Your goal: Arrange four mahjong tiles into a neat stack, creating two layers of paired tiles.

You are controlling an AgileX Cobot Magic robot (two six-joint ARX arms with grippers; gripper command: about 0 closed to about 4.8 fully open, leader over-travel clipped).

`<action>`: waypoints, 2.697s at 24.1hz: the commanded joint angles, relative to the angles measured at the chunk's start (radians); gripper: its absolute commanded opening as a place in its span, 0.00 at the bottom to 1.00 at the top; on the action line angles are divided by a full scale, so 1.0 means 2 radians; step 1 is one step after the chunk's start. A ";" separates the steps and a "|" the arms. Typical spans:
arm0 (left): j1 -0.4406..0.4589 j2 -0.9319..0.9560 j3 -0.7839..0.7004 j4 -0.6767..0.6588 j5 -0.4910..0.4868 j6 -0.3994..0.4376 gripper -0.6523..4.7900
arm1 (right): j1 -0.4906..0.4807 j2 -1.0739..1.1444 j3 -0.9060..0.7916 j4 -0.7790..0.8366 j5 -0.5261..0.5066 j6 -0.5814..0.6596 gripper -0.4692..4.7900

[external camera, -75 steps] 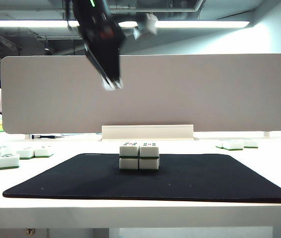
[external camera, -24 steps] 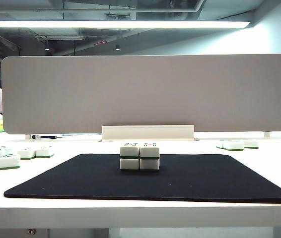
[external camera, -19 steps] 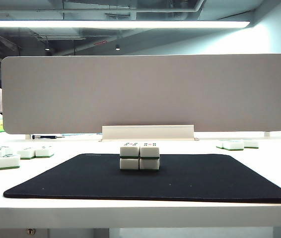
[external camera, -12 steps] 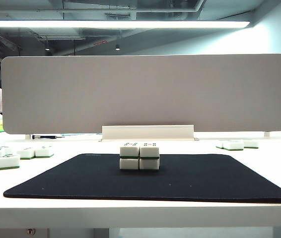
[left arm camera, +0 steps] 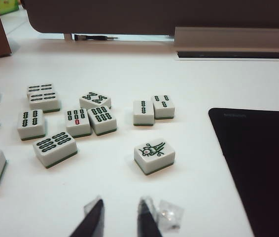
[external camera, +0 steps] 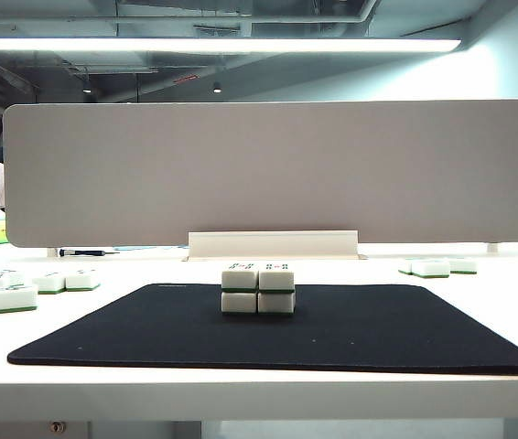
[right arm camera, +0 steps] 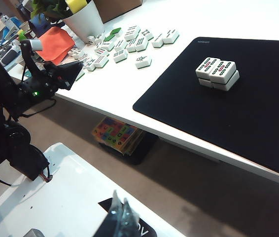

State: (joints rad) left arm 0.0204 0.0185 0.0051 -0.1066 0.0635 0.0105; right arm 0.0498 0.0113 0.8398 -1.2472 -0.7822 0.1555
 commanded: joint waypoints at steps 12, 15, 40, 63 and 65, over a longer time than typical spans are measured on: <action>-0.001 -0.008 0.000 -0.036 0.001 0.004 0.27 | 0.000 -0.006 0.002 0.005 -0.002 -0.001 0.09; -0.001 -0.008 0.000 -0.036 0.001 0.004 0.27 | 0.000 -0.006 0.002 0.005 -0.002 -0.001 0.09; -0.001 -0.008 0.000 -0.036 0.001 0.004 0.27 | -0.015 -0.006 -0.249 0.432 0.275 0.032 0.09; -0.001 -0.008 0.000 -0.036 0.001 0.004 0.27 | -0.016 -0.006 -0.417 0.537 0.448 0.058 0.09; -0.001 -0.008 0.000 -0.036 0.001 0.004 0.27 | -0.015 -0.006 -0.417 0.537 0.445 0.057 0.09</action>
State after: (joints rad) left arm 0.0200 0.0013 0.0074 -0.1726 0.0605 0.0139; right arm 0.0185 0.0071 0.0059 -0.1738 0.1093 0.2749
